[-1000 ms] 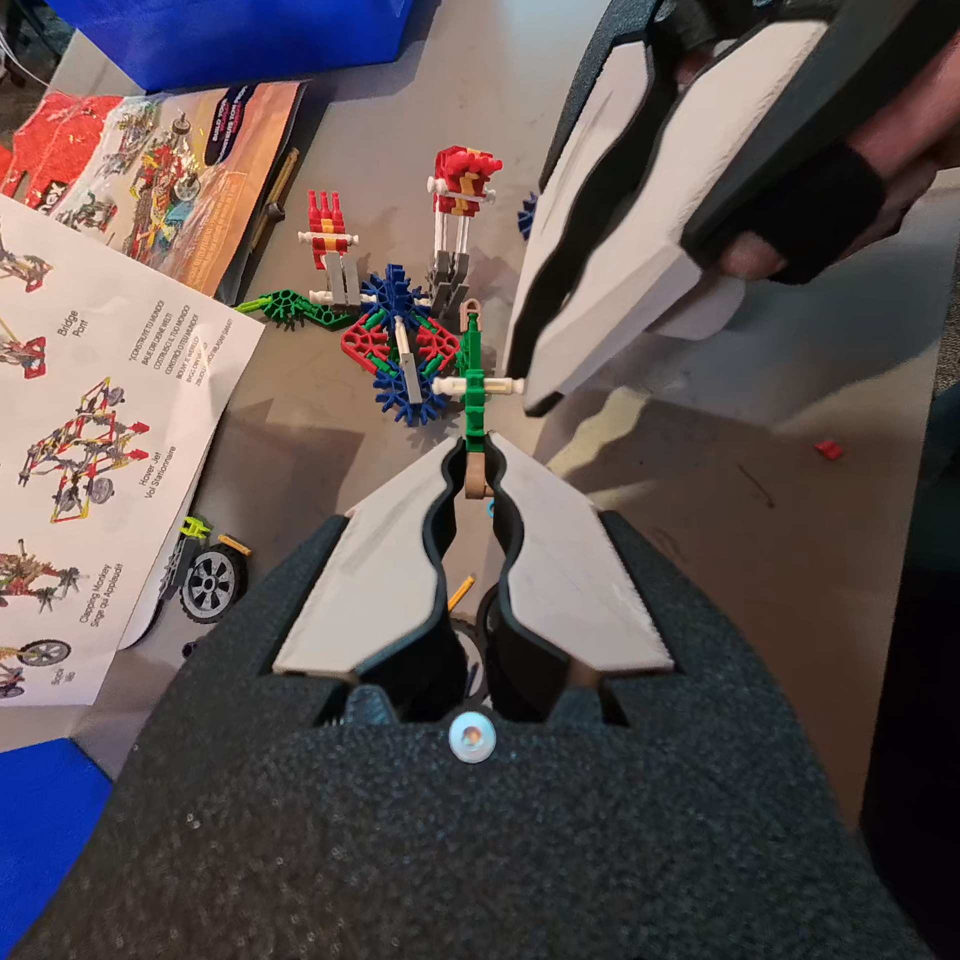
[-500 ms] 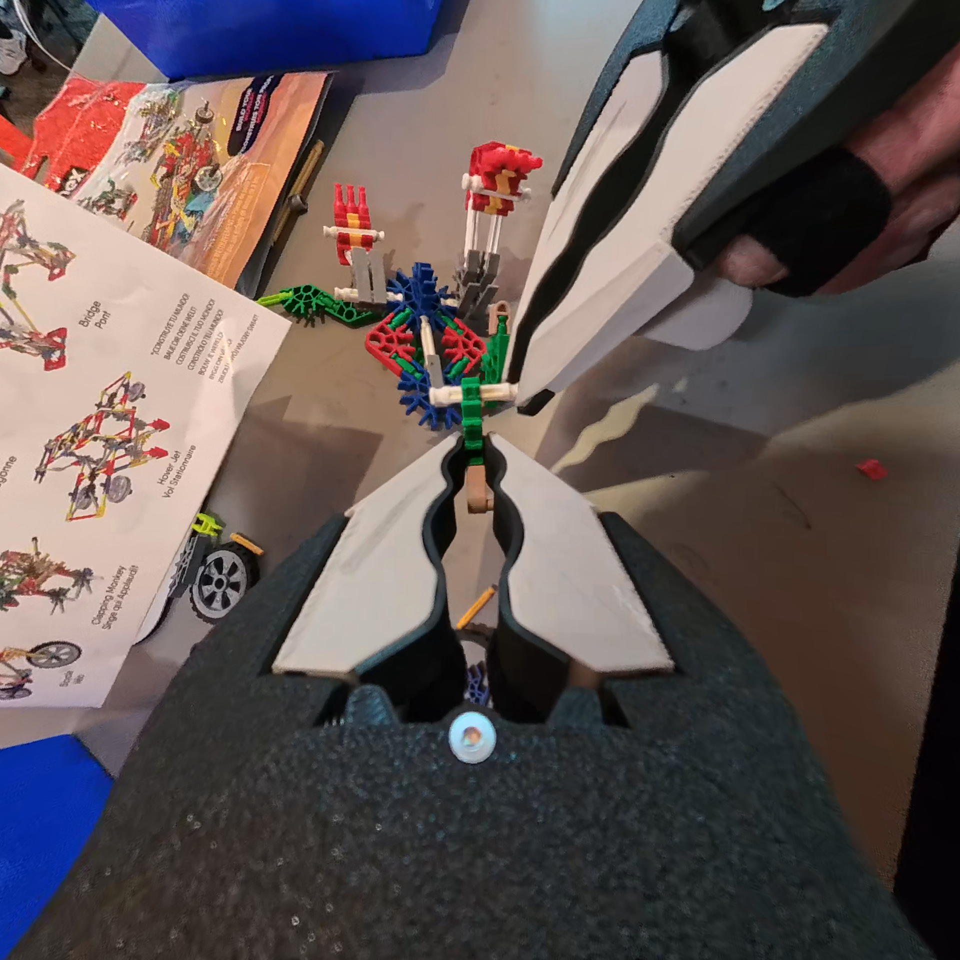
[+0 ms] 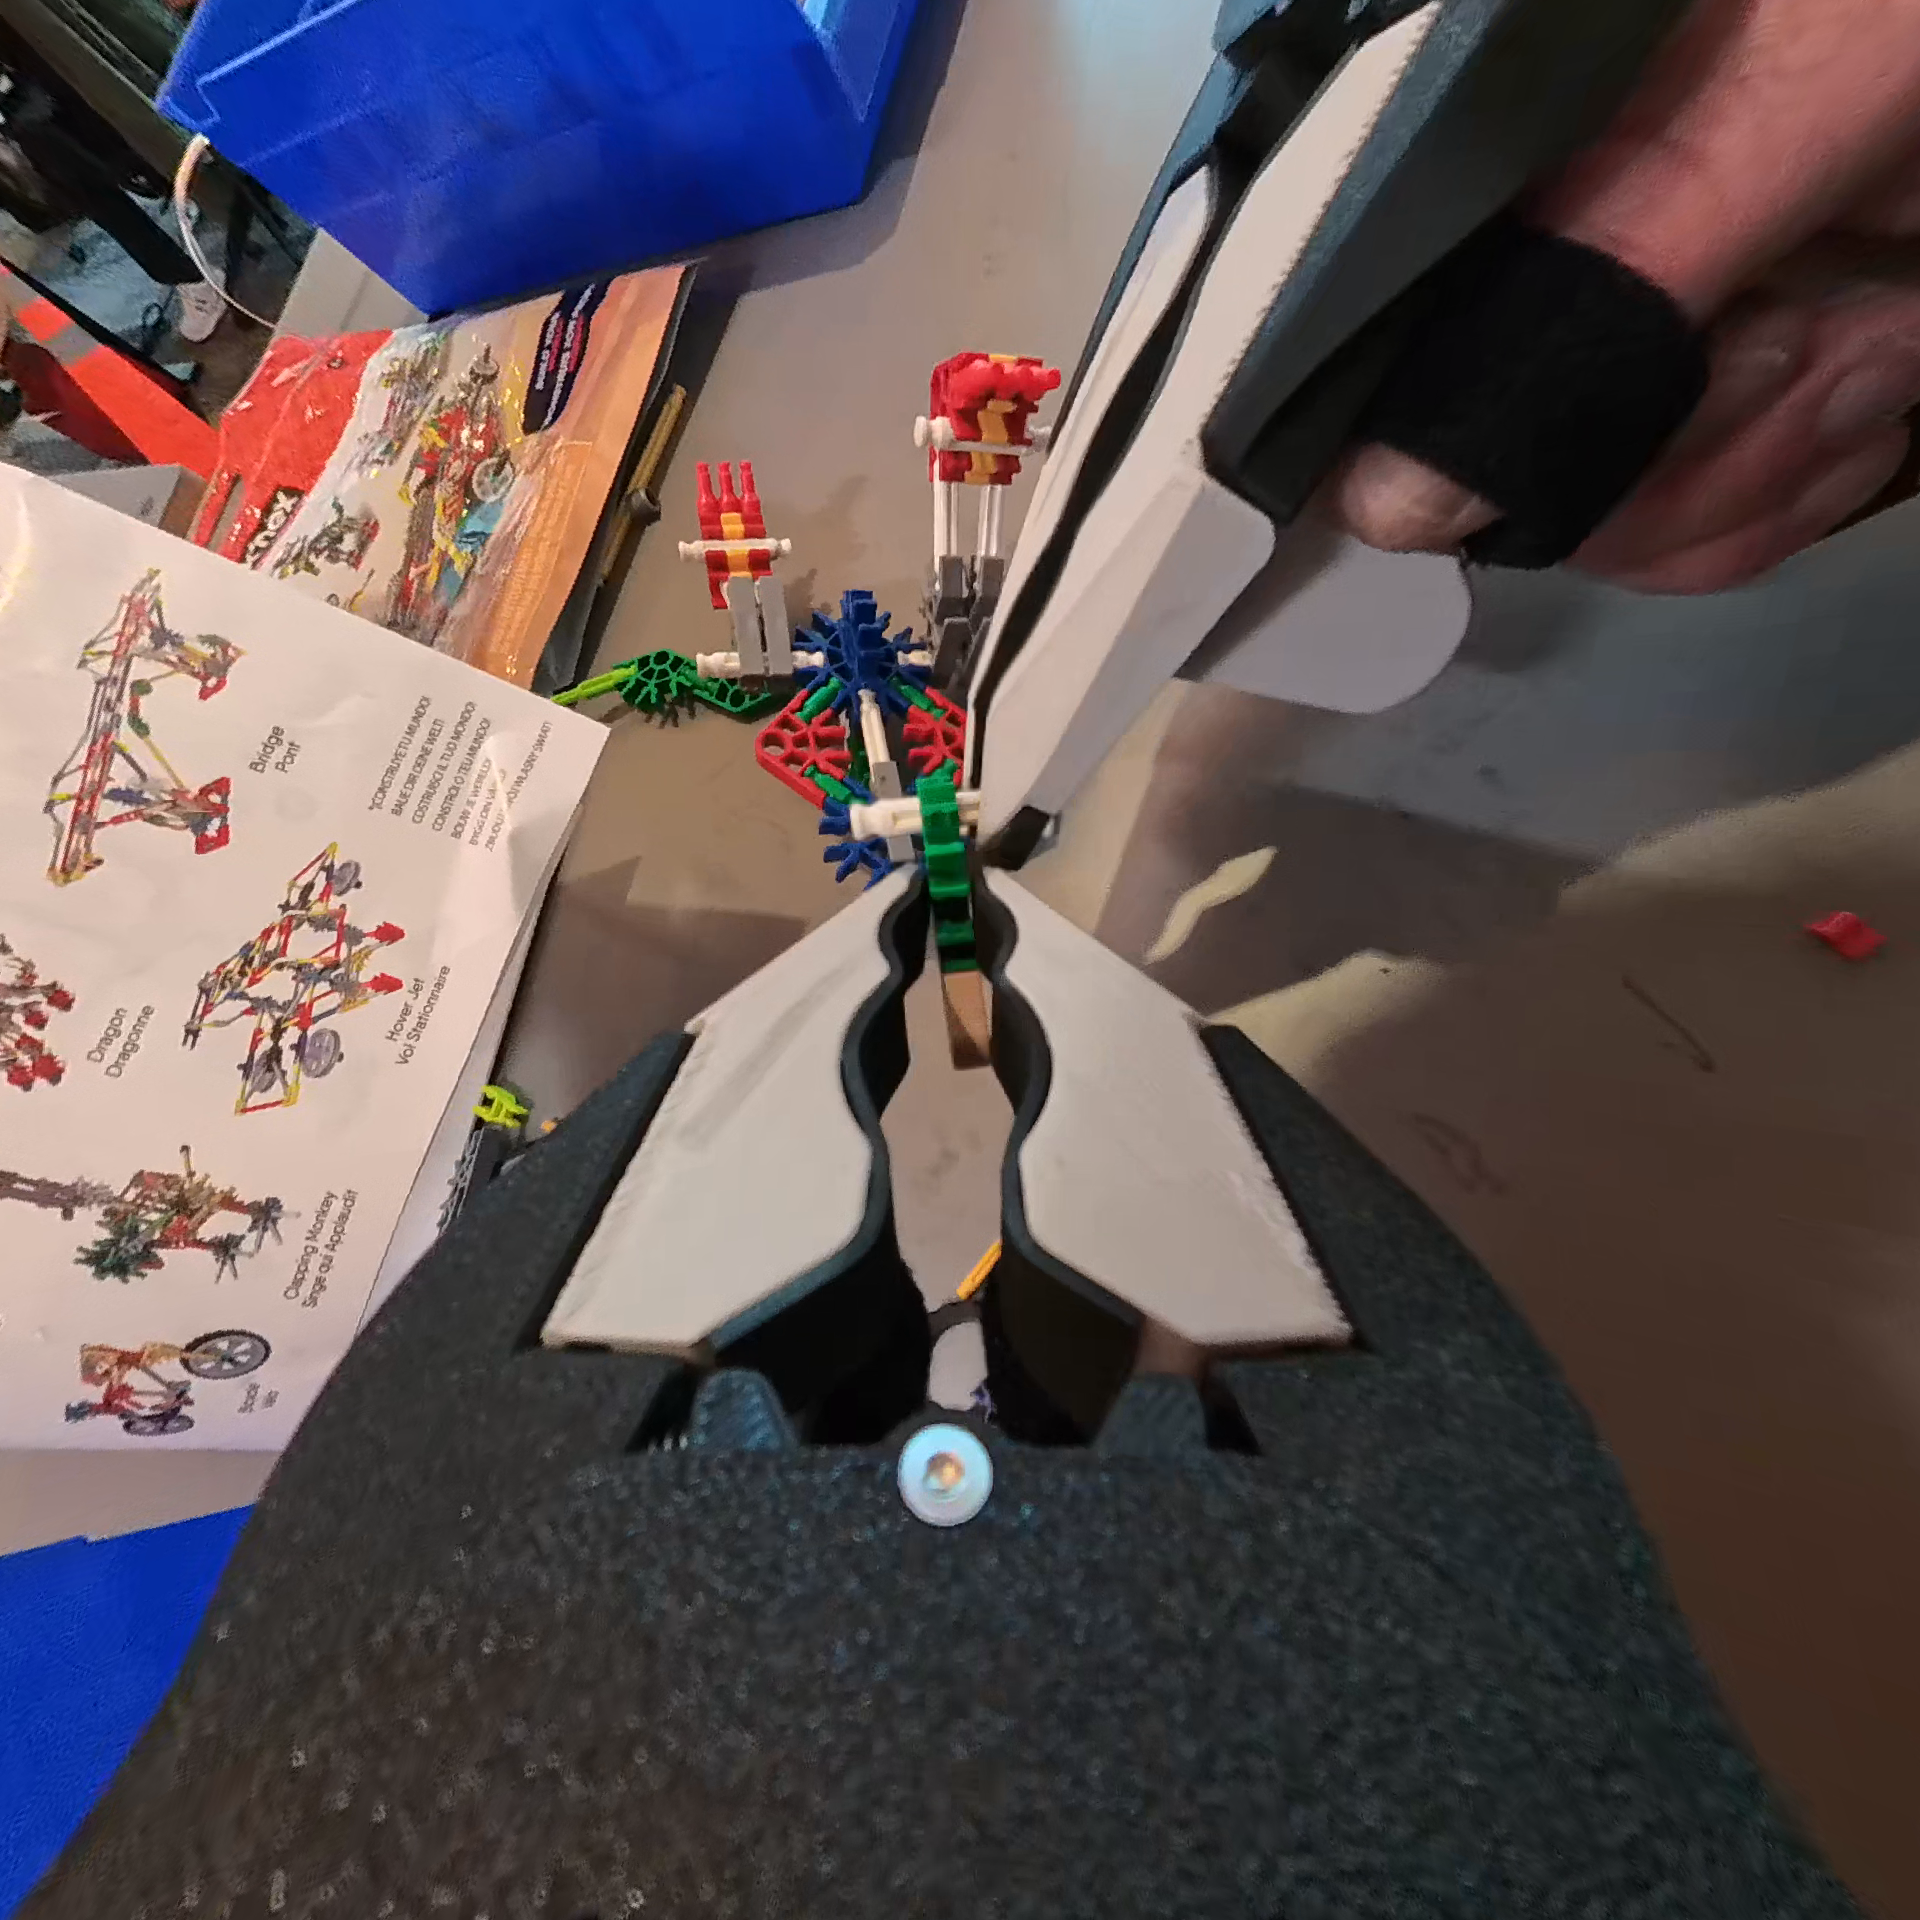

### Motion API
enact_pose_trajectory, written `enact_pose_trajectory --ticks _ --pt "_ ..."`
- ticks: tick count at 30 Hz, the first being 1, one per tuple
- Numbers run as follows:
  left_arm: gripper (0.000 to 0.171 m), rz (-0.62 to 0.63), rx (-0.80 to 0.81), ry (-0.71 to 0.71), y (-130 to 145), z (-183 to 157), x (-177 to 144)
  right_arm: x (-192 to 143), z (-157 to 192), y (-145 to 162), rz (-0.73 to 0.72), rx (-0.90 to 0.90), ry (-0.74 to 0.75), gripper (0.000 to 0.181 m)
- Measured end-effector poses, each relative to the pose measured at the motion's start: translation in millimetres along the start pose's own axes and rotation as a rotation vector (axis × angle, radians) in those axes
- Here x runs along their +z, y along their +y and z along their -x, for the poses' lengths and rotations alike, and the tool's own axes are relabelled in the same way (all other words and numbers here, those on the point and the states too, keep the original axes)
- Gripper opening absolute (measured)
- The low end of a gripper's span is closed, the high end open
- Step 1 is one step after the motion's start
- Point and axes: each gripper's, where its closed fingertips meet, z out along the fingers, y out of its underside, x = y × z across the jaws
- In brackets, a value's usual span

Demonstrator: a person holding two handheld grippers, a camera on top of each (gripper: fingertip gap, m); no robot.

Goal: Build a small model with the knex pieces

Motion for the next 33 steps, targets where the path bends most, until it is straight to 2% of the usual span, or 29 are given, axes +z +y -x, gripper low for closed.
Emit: enact_pose_trajectory --ticks 8,16,21,23,25,33 --pt "0.003 0.011 -0.016 -0.069 0.3 5.7 -2.1 0.5 2.7 1.2 -0.014 -0.038 0.045 0.005" --pt "0.004 0.016 -0.025 -0.056 -1.9 7.1 -2.3 -1.5 2.8 -1.8 -0.025 -0.039 0.049 0.005" --pt "0.025 0.008 -0.133 0.012 5.1 7.3 -4.5 -8.5 -1.5 -9.1 -0.091 0.061 0.001 0.004" --pt "0.021 -0.009 -0.192 0.103 6.1 -2.1 -5.5 -9.6 -1.0 -9.9 -0.097 0.067 -0.022 0.005" --pt "0.020 -0.018 -0.216 0.130 4.9 -4.8 -7.1 -9.2 -0.9 -10.0 -0.093 0.057 -0.024 0.005" --pt "0.012 0.036 -0.239 0.095 4.7 2.9 -12.8 2.1 -6.0 -4.8 -0.045 -0.005 0.045 0.005"
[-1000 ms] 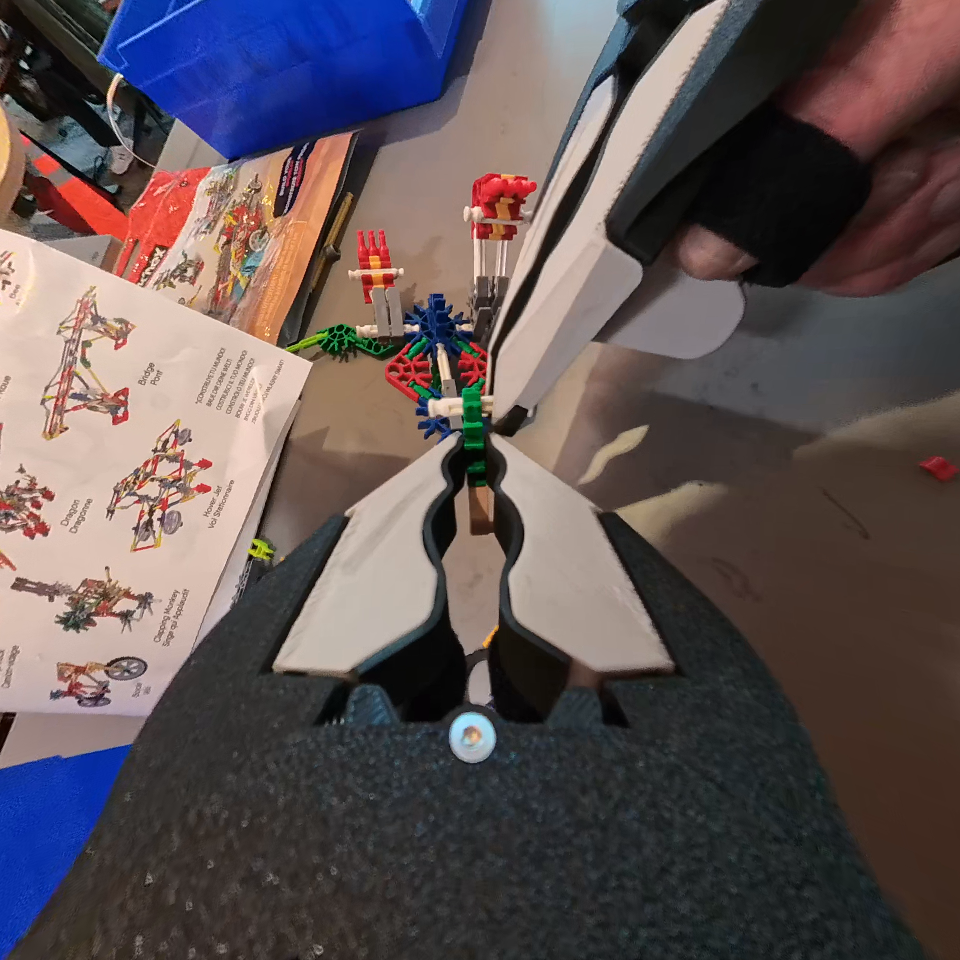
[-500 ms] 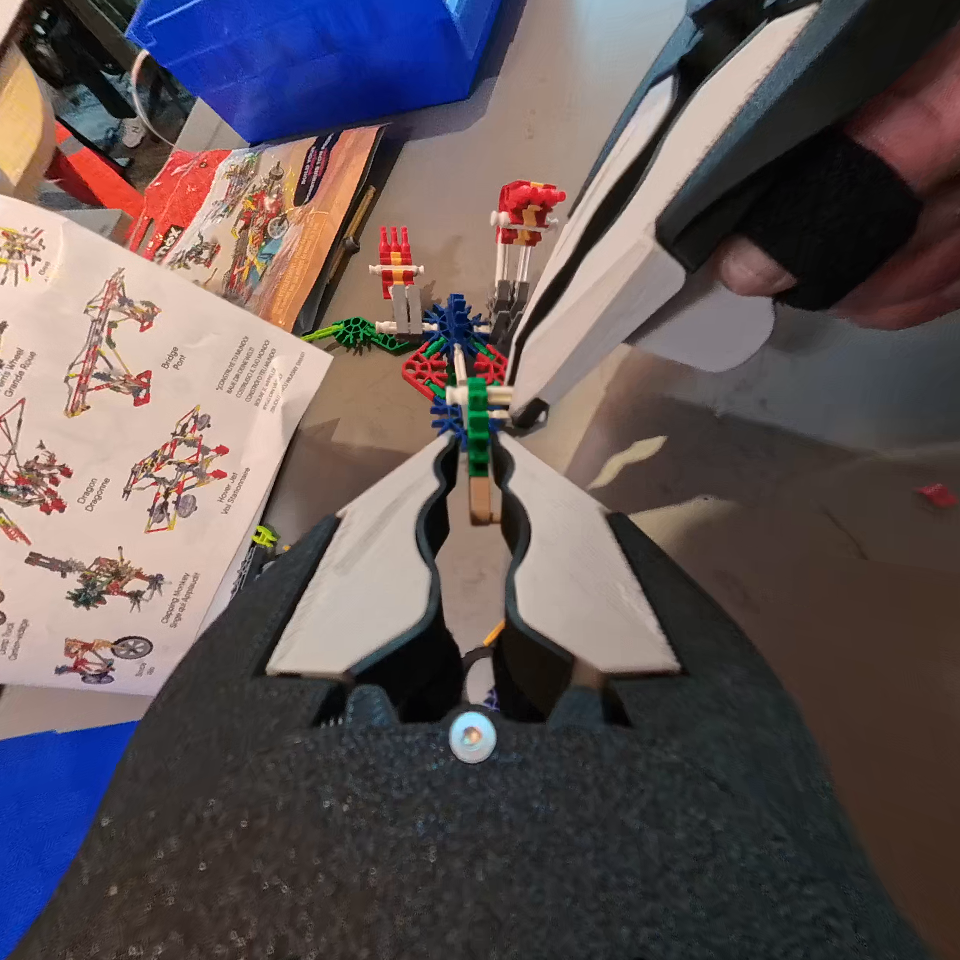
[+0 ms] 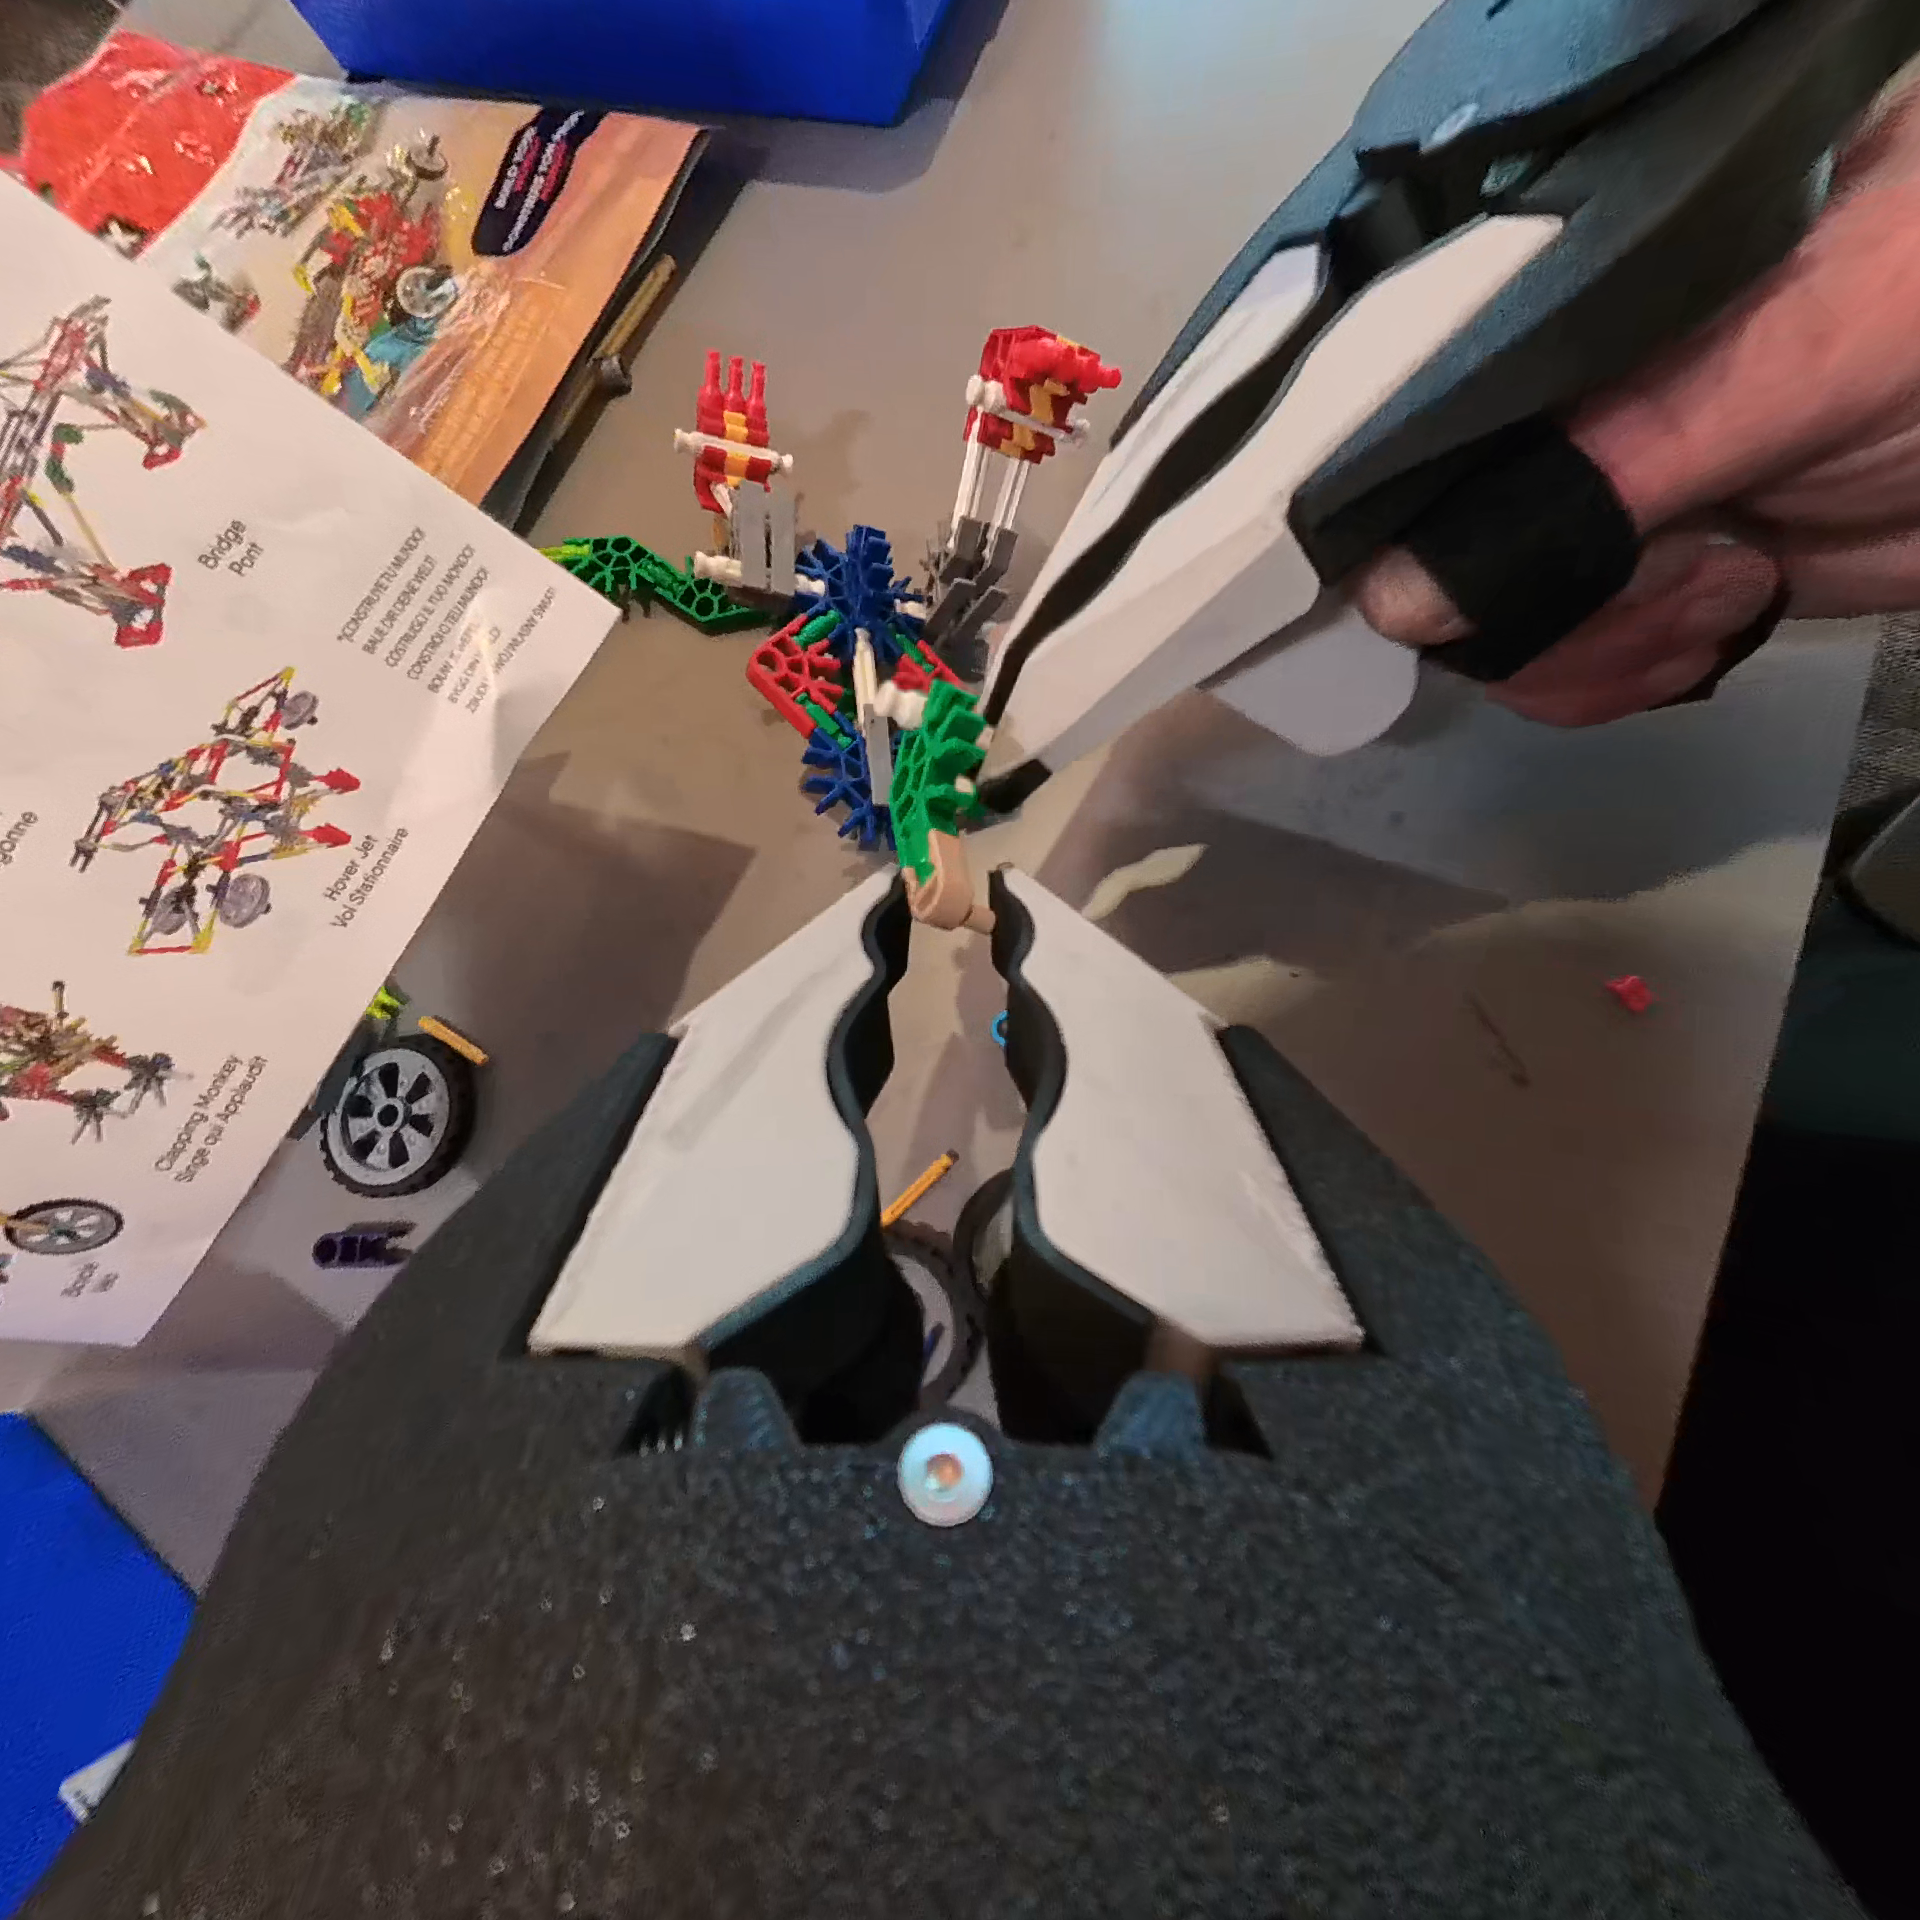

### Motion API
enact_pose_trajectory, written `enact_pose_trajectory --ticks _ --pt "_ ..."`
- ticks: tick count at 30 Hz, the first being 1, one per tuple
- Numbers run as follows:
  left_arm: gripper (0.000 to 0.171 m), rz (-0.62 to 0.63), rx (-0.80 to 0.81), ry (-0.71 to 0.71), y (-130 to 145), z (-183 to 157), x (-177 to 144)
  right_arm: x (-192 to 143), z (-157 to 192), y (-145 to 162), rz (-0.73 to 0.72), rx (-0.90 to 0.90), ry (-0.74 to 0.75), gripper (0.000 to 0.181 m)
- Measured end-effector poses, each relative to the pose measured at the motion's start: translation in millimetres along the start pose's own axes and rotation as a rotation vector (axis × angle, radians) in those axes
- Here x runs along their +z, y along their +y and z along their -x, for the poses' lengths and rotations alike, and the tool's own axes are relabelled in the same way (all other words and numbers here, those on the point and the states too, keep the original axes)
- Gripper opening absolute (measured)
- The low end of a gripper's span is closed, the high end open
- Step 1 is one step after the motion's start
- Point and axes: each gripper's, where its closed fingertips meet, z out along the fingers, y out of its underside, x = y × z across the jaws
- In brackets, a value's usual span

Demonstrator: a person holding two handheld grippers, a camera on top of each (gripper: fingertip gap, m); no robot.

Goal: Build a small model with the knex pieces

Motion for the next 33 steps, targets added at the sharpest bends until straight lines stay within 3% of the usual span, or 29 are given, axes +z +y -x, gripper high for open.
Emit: enact_pose_trajectory --ticks 7,12,16,20,26,28,33 --pt "0.015 0.066 -0.167 0.013 1.1 -1.5 -1.7 4.3 -3.1 -1.1 0.026 -0.116 0.090 0.005" --pt "0.016 0.011 -0.181 0.024 2.1 0.2 -7.4 0.5 -6.5 -4.4 0.011 -0.104 0.102 0.005" --pt "0.019 -0.052 -0.183 0.122 -3.9 -10.4 -13.0 -1.9 -1.0 -4.1 0.011 -0.133 0.060 0.005" --pt "0.021 -0.167 -0.341 0.217 -14.1 -2.9 -29.2 -8.5 -1.3 -9.8 -0.012 -0.181 0.063 0.005" --pt "0.015 -0.113 0.052 -0.080 -15.7 3.8 -27.2 -7.8 5.3 -16.1 -0.024 -0.172 0.067 0.005" --pt "0.010 -0.120 0.083 -0.102 -17.8 2.9 -26.8 -7.4 5.7 -17.8 -0.032 -0.179 0.078 0.005" --pt "0.017 -0.225 -0.269 0.148 -22.4 -7.5 -32.1 -12.9 7.2 -22.3 -0.077 -0.271 0.141 0.005"
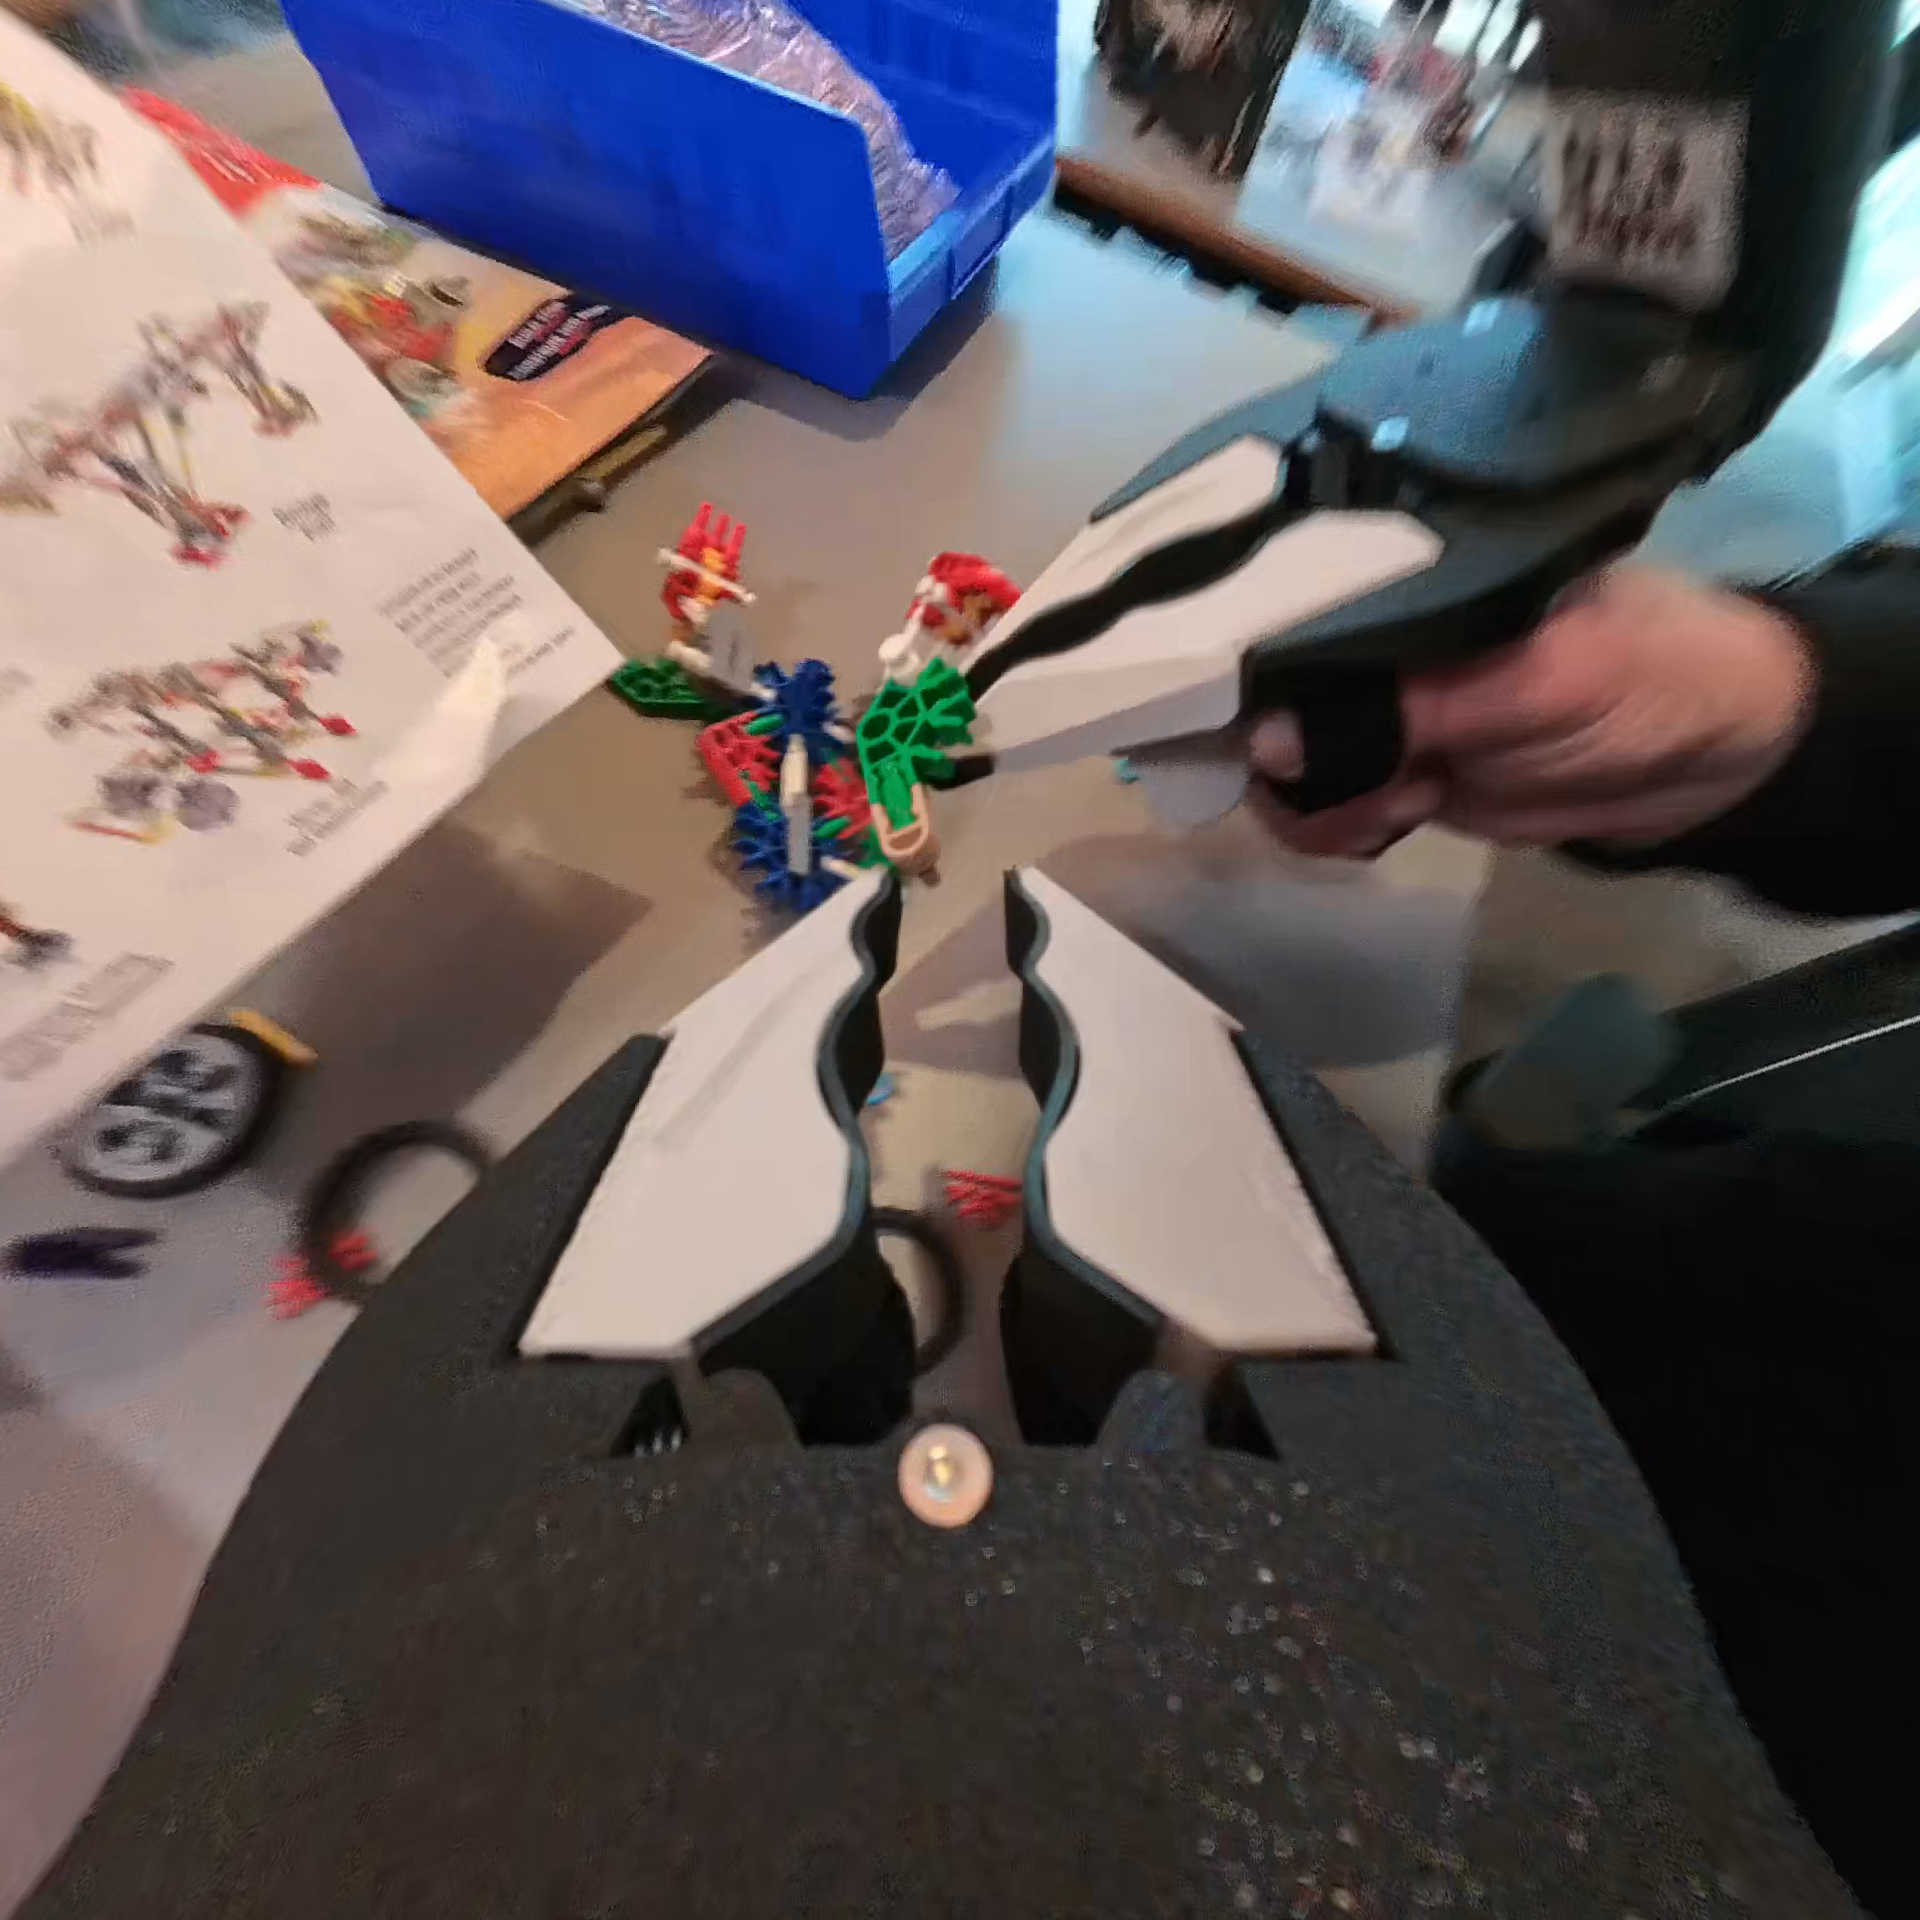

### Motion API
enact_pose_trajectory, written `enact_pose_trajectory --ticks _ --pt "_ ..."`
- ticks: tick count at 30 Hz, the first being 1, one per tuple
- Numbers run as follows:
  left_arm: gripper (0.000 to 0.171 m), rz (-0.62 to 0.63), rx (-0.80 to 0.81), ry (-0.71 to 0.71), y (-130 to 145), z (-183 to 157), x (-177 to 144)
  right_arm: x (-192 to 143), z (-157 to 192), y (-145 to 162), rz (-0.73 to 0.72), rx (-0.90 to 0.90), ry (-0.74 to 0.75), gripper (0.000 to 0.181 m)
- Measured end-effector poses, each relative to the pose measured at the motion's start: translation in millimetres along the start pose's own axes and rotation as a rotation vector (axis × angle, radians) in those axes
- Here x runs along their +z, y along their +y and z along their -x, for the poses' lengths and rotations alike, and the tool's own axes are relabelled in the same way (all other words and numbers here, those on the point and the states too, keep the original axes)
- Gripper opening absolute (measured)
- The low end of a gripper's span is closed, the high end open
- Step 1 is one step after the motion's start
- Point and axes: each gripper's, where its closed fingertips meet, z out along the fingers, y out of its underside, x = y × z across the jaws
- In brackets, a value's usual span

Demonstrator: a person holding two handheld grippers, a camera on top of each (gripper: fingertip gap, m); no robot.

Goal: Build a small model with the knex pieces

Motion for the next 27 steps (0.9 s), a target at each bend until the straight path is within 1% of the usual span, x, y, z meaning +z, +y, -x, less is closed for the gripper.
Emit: enact_pose_trajectory --ticks 1,2,4,6,8,11,15,17,21,25,27 --pt "0.018 -0.034 -0.074 0.041 -3.7 -1.7 -1.6 -0.5 0.8 0.9 -0.001 -0.023 0.007 0.005" --pt "0.018 -0.064 -0.116 0.057 -7.1 -1.4 -3.3 -1.1 3.2 1.0 -0.007 -0.040 0.004 0.005" --pt "0.017 -0.049 -0.102 0.064 -4.1 -4.4 -2.4 -1.6 6.0 3.1 -0.005 -0.065 0.014 0.005" --pt "0.009 -0.027 -0.050 0.017 0.5 -2.1 -1.8 -2.0 7.7 5.5 0.000 -0.089 0.025 0.005" --pt "0.009 -0.010 -0.062 0.021 3.7 -2.4 -1.0 -2.6 8.1 7.2 -0.001 -0.097 0.028 0.005" --pt "0.008 -0.020 -0.134 0.042 4.1 -1.5 -0.4 -3.0 7.4 6.6 -0.004 -0.148 0.054 0.005" --pt "0.007 -0.074 -0.284 0.098 -0.1 -0.4 -1.7 -3.2 7.4 3.2 -0.018 -0.179 0.061 0.005" --pt "0.007 -0.085 -0.308 0.109 -0.4 0.1 -2.4 -3.6 8.1 2.4 -0.022 -0.176 0.052 0.005" --pt "0.007 -0.088 -0.273 0.095 -2.7 -1.4 -2.8 -5.4 8.5 -0.5 -0.039 -0.165 0.044 0.005" --pt "0.007 -0.053 -0.177 0.056 -1.1 -2.2 -1.1 -6.6 7.6 1.8 -0.022 -0.165 0.024 0.006" --pt "0.007 -0.068 -0.215 0.074 -4.5 -3.6 -0.7 -8.6 6.5 -0.4 -0.032 -0.186 0.036 0.005"
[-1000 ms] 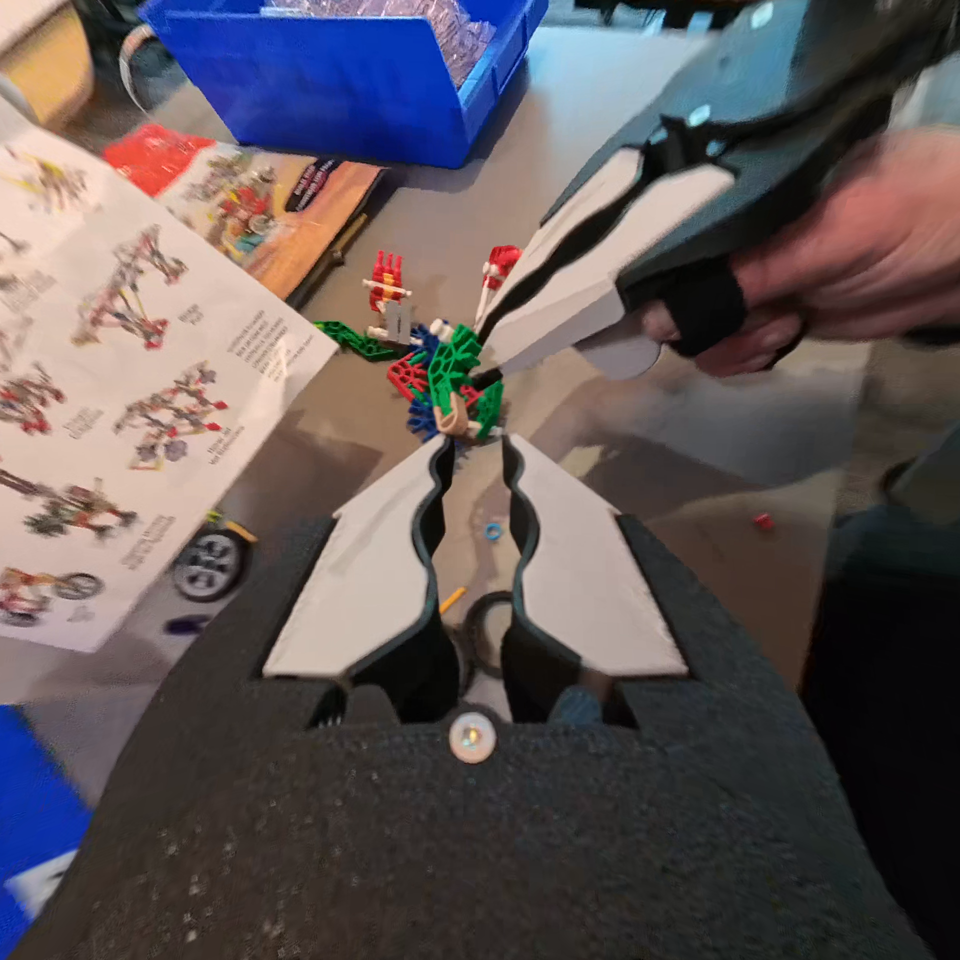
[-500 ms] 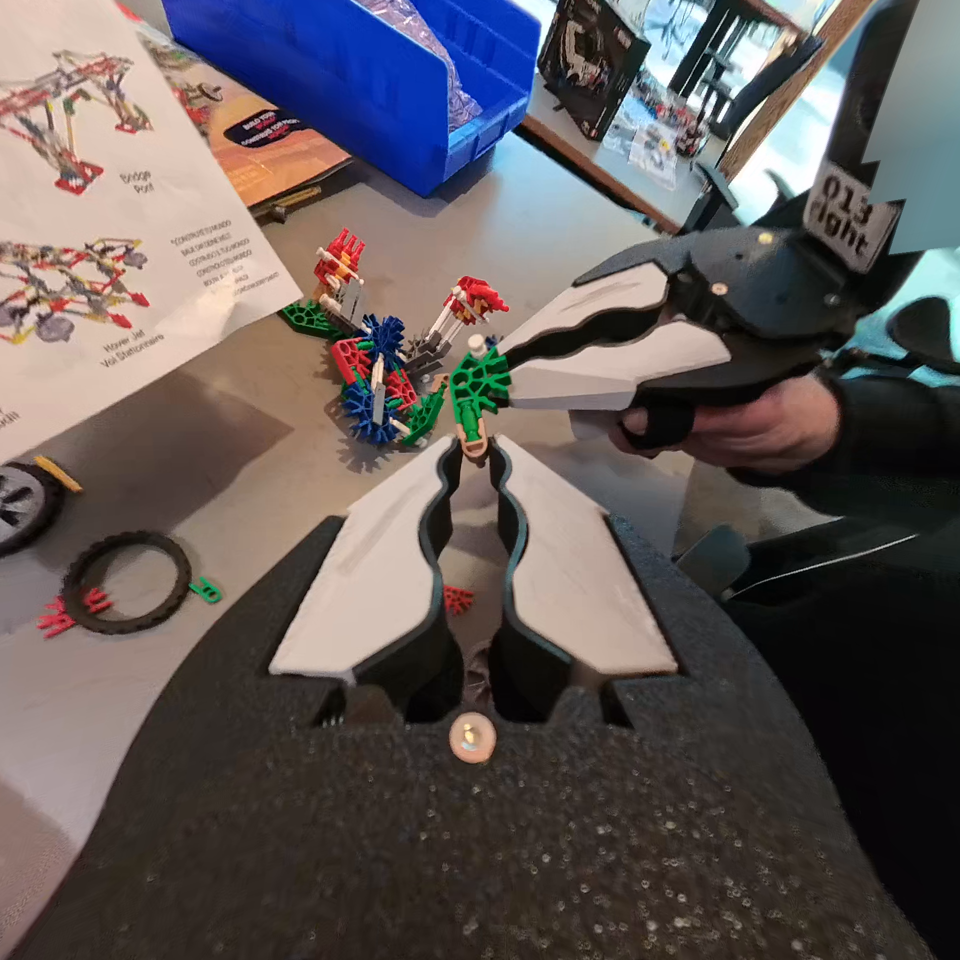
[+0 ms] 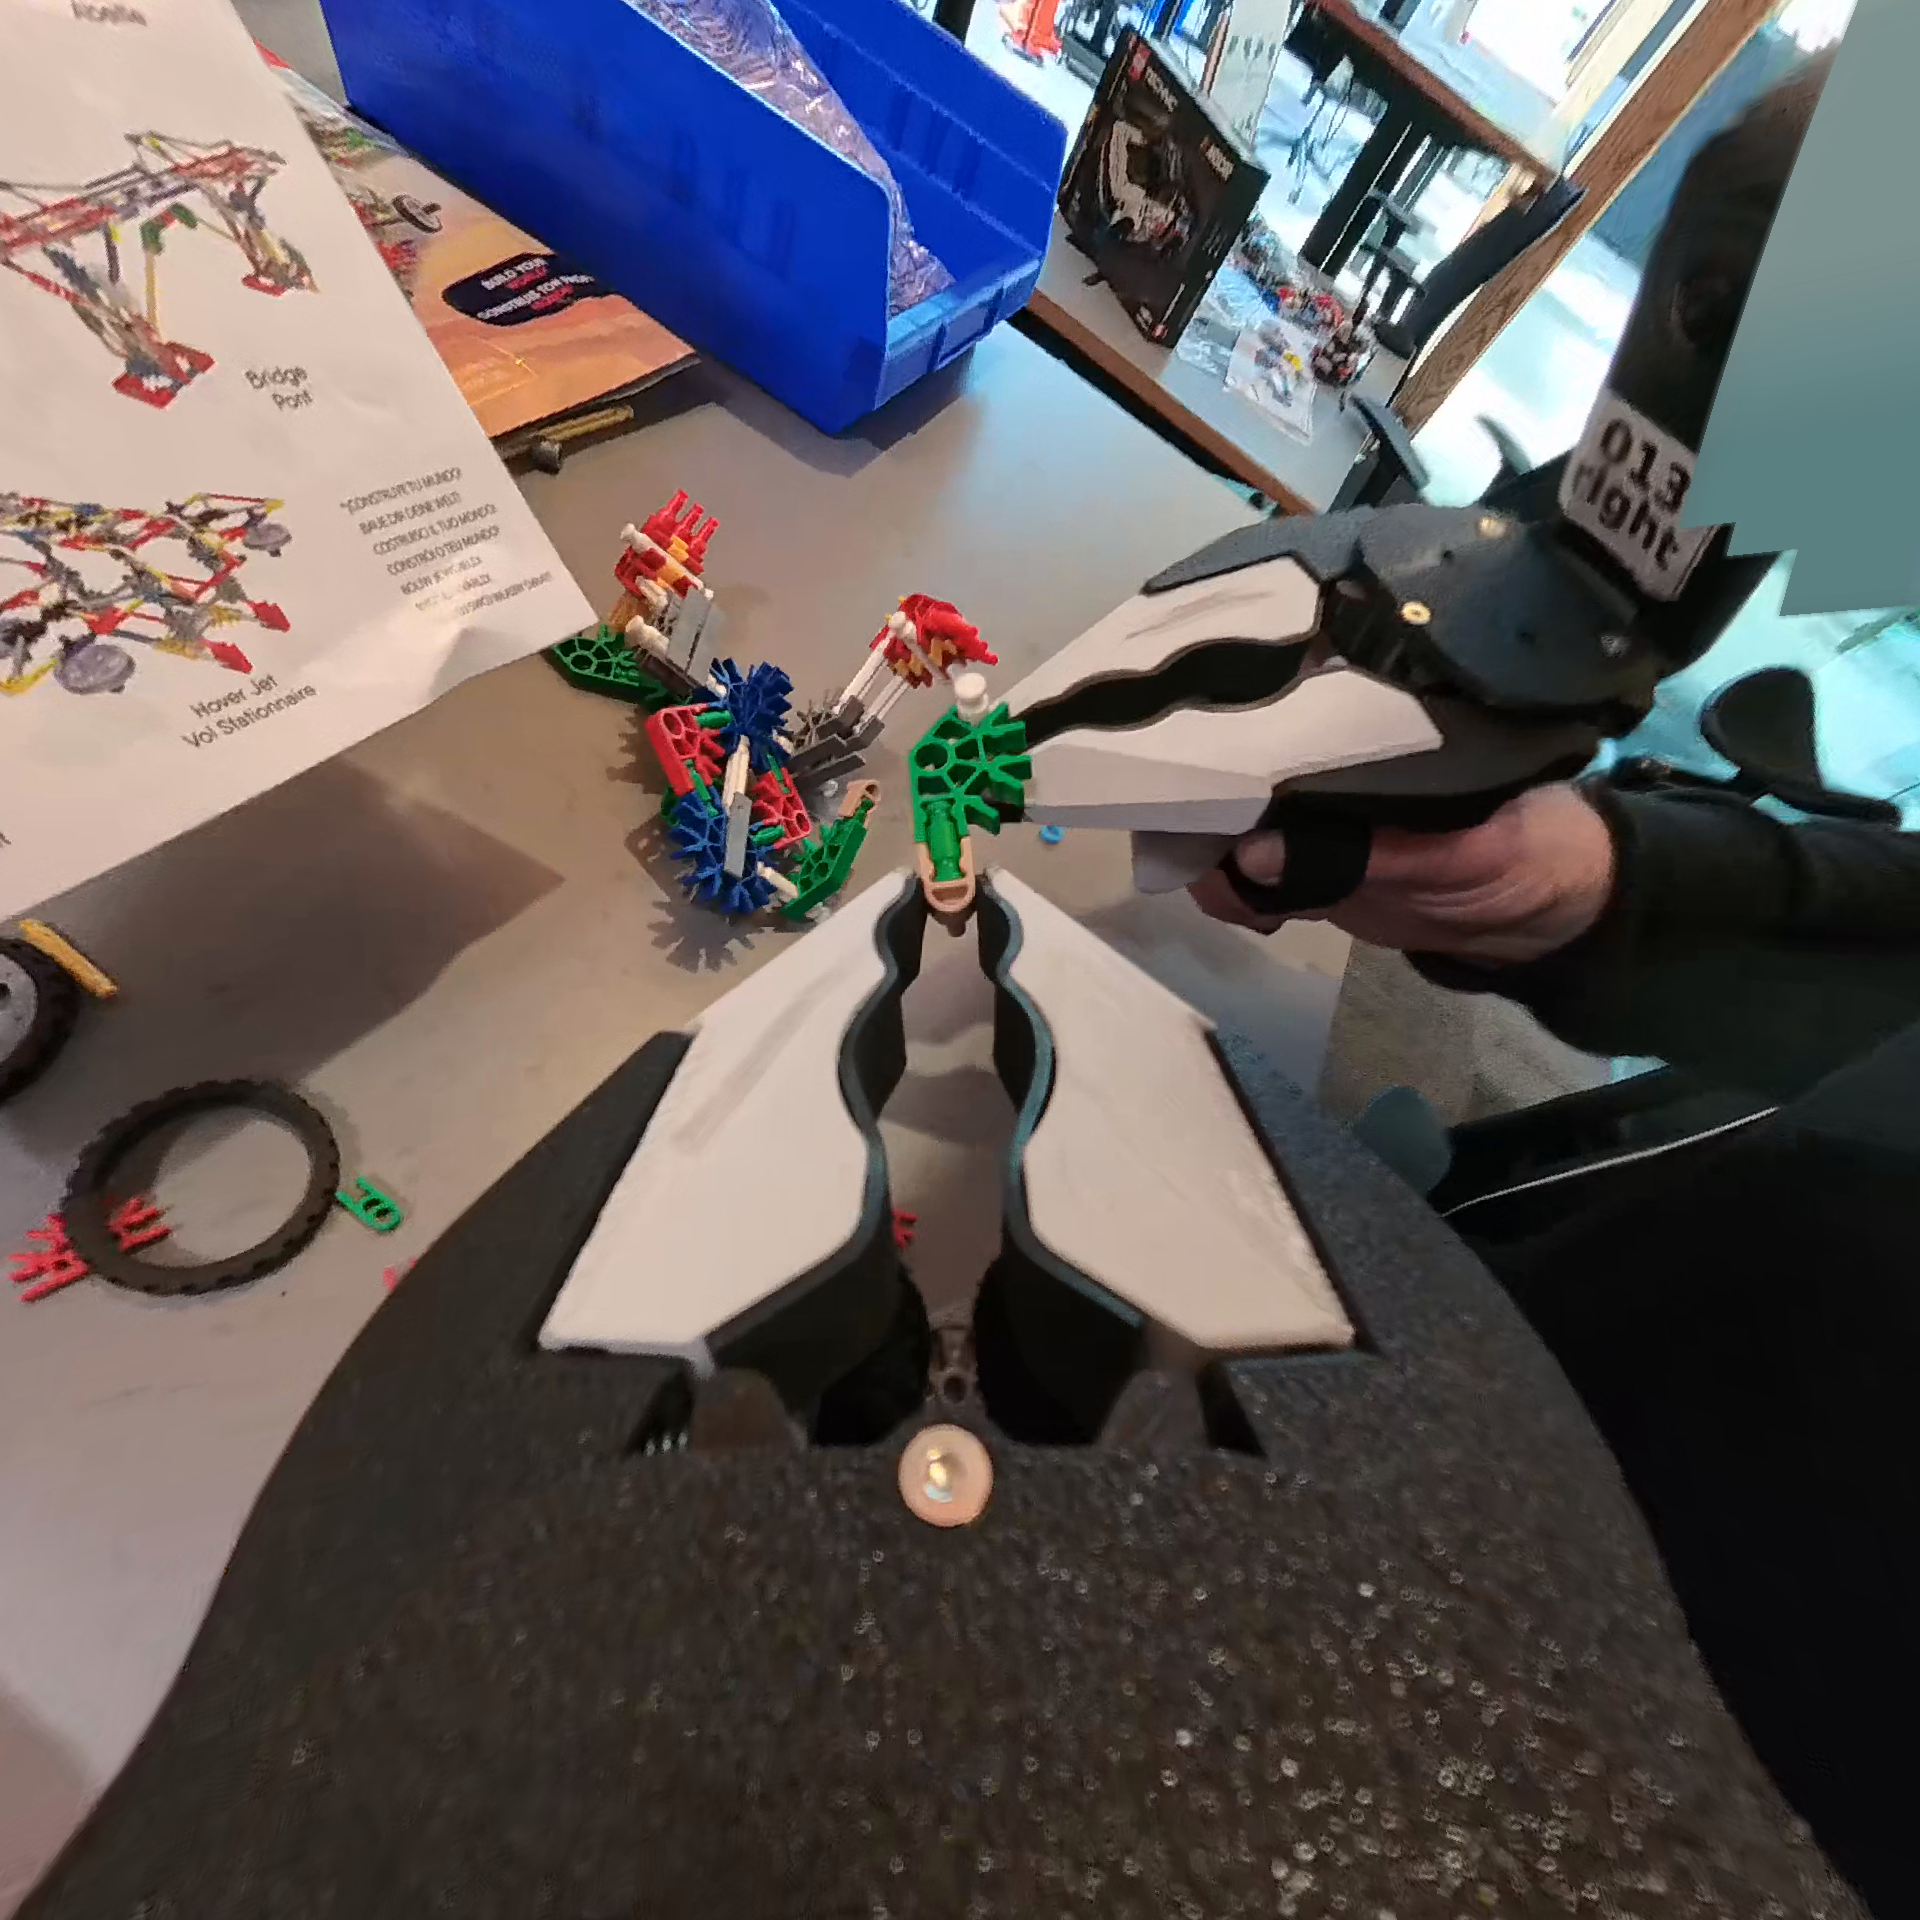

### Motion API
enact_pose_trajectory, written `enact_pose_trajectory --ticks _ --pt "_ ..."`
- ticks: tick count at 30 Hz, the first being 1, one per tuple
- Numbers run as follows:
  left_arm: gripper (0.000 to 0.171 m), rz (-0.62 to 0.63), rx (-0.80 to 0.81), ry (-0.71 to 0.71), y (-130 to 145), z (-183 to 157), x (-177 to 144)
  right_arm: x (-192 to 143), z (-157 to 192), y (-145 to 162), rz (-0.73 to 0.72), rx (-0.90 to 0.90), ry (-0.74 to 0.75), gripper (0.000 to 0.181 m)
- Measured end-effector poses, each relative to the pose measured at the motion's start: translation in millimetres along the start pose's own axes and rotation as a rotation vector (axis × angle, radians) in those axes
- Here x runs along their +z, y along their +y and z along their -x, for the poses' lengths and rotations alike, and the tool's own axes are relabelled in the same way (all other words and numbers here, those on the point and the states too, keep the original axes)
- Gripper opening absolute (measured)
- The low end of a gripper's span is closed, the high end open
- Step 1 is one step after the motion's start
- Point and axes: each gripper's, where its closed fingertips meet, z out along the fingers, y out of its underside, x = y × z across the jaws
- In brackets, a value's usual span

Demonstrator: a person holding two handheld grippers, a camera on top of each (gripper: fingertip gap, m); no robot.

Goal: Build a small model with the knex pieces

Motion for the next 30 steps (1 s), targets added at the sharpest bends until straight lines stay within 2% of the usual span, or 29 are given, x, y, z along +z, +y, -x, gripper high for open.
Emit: enact_pose_trajectory --ticks 5,14,16,21,23,26,29,30 --pt "0.006 -0.076 -0.174 0.087 -8.0 -4.0 -0.1 -3.8 -2.3 -6.6 -0.031 -0.021 0.026 0.005" --pt "0.006 -0.135 -0.275 0.157 -15.9 -9.4 0.9 -10.1 -4.9 -12.4 -0.069 -0.056 0.056 0.005" --pt "0.007 -0.102 -0.173 0.099 -12.1 -8.4 2.4 -9.2 -4.8 -9.1 -0.049 -0.040 0.038 0.005" --pt "0.007 0.044 0.269 -0.124 -4.6 -3.0 6.6 -7.1 -3.5 2.2 0.037 0.088 -0.040 0.005" --pt "0.007 0.094 0.395 -0.181 -2.9 0.5 7.2 -7.0 -3.3 3.3 0.059 0.141 -0.068 0.005" --pt "0.007 0.137 0.446 -0.197 -1.1 1.6 7.6 -5.0 -1.7 9.6 0.112 0.187 -0.112 0.005" --pt "0.007 0.123 0.395 -0.154 -3.0 0.4 4.7 -9.9 0.5 3.5 0.063 0.193 -0.173 0.006" --pt "0.007 0.123 0.407 -0.141 -3.8 -0.3 3.1 -13.1 2.3 0.1 0.040 0.208 -0.209 0.012"
